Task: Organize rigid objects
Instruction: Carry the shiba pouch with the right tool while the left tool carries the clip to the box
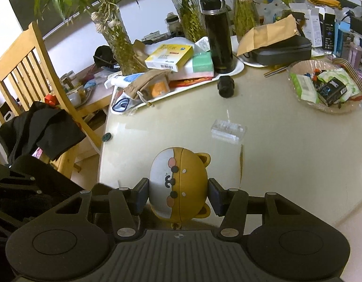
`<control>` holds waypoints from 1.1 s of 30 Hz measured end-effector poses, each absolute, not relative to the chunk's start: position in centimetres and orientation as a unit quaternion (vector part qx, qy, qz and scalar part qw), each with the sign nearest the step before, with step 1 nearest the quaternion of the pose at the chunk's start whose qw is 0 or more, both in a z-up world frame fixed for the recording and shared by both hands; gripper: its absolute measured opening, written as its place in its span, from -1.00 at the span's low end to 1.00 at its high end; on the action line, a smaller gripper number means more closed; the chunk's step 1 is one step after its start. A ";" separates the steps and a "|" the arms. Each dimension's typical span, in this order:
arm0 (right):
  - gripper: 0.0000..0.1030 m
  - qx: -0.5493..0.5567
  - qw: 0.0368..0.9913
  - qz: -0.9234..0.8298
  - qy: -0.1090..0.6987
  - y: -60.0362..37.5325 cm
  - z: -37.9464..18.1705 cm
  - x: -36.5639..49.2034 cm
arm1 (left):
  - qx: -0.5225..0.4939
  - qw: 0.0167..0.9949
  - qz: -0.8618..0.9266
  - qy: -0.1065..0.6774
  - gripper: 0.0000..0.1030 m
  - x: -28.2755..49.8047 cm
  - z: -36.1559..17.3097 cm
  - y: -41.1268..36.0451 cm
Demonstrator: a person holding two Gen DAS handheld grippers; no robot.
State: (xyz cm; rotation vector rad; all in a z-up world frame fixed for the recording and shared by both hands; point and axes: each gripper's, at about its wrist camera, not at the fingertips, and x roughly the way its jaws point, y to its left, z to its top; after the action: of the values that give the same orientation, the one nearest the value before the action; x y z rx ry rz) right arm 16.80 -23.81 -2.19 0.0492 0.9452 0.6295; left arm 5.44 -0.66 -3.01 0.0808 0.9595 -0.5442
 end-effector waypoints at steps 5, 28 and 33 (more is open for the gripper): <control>0.09 0.030 0.841 0.297 0.450 -24.4 -2.6 15.6 | 0.047 0.840 -0.269 0.469 -0.44 4.9 -4.0 -1.5; 0.09 0.037 0.839 0.296 0.455 -25.8 -3.2 12.1 | 0.107 0.850 -0.240 0.456 -0.04 3.3 -4.2 -3.7; 0.09 0.039 0.838 0.295 0.458 -25.9 -3.4 11.8 | 0.101 0.853 -0.235 0.455 -0.04 3.3 -4.1 -3.3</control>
State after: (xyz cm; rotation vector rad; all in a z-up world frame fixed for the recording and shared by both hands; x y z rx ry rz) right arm 11.80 -25.95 -3.43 0.0816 0.9695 0.6245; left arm 3.27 -3.29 -4.12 0.2115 0.9584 -0.4941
